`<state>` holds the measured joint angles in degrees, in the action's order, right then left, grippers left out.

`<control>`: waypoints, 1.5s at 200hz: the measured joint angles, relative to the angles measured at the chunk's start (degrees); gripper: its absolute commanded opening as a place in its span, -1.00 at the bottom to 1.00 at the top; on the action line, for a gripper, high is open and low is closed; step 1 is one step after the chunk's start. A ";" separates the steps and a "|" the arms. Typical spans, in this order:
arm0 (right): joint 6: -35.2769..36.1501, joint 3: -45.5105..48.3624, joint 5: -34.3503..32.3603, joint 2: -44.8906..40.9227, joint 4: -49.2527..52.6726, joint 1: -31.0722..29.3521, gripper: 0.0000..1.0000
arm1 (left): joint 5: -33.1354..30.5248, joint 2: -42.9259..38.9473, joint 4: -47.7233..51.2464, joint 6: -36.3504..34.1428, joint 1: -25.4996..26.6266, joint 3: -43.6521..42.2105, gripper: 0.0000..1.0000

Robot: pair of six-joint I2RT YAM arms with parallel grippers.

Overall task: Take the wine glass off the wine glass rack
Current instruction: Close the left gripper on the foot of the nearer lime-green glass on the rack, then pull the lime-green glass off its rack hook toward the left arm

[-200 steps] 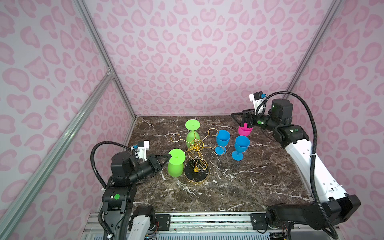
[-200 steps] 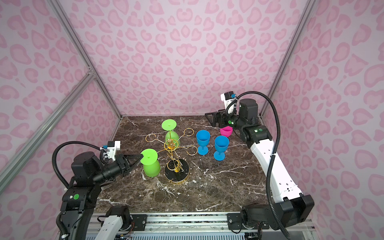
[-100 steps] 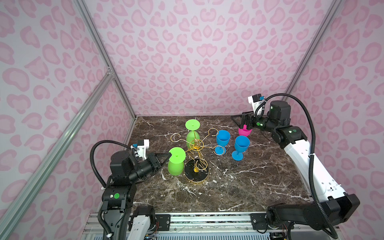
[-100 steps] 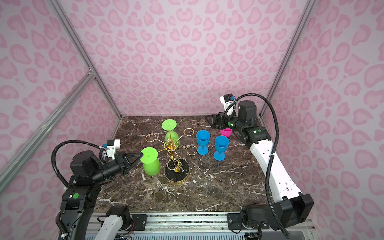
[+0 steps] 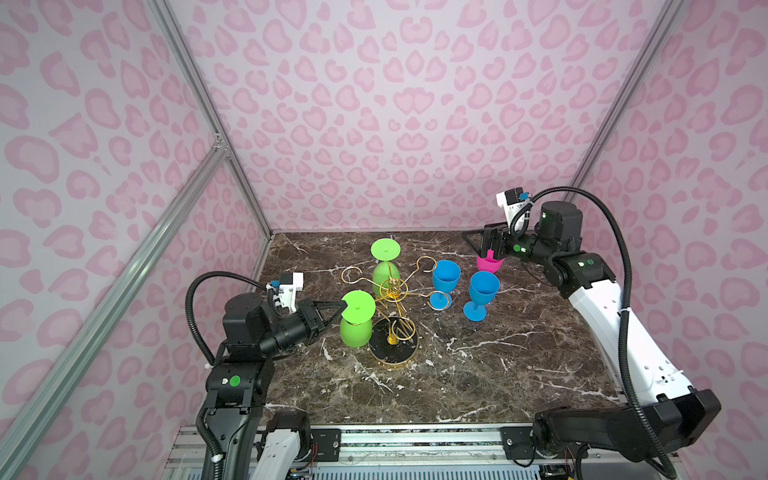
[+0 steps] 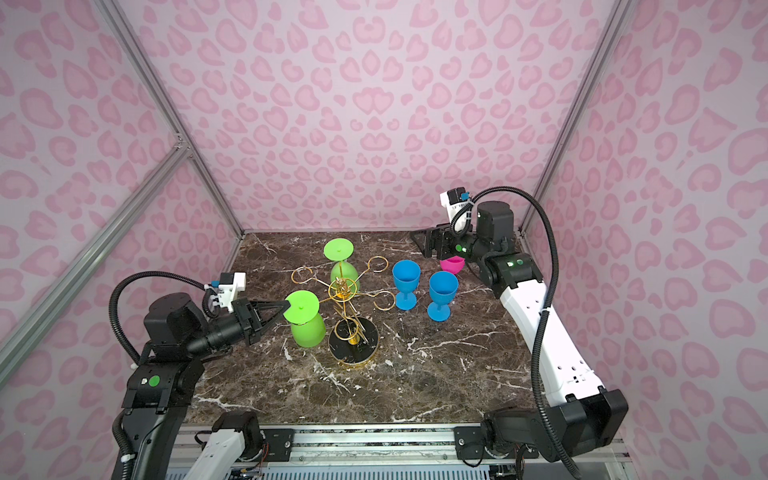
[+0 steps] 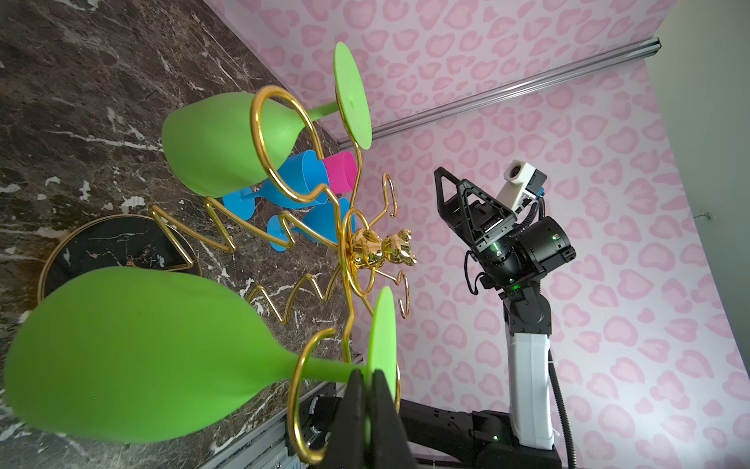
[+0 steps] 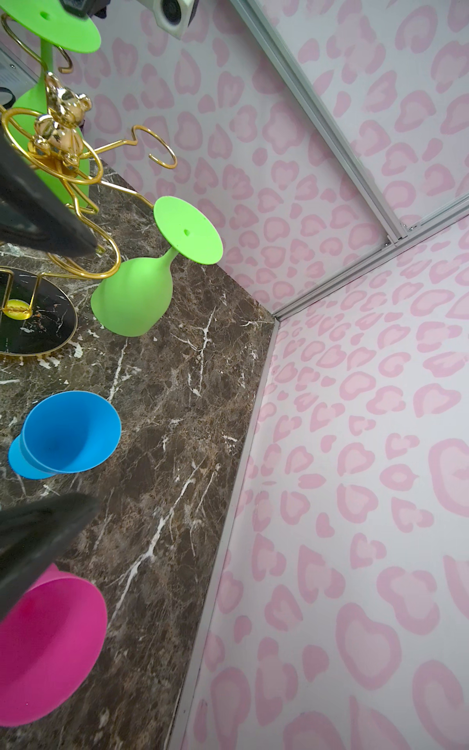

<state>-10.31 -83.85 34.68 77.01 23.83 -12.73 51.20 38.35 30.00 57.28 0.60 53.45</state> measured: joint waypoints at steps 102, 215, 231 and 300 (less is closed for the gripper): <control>0.52 0.00 -0.22 -0.33 0.15 0.04 0.86 | -1.70 3.06 -2.91 -0.35 2.45 0.15 -0.92; 0.92 0.02 -0.26 -0.31 1.38 0.09 0.86 | -5.16 4.90 -5.27 0.04 2.45 0.76 -0.92; 0.94 0.02 -0.24 -0.26 1.38 0.11 0.86 | -5.16 4.59 -5.25 -0.42 2.45 1.29 -0.92; 1.51 -0.48 -0.37 -0.07 2.58 0.11 0.86 | -7.85 3.28 -1.88 -3.21 1.79 2.40 -0.93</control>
<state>-8.80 -84.33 34.30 76.95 26.41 -12.62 43.35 41.63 28.12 54.06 2.39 55.86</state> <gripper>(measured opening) 0.931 0.068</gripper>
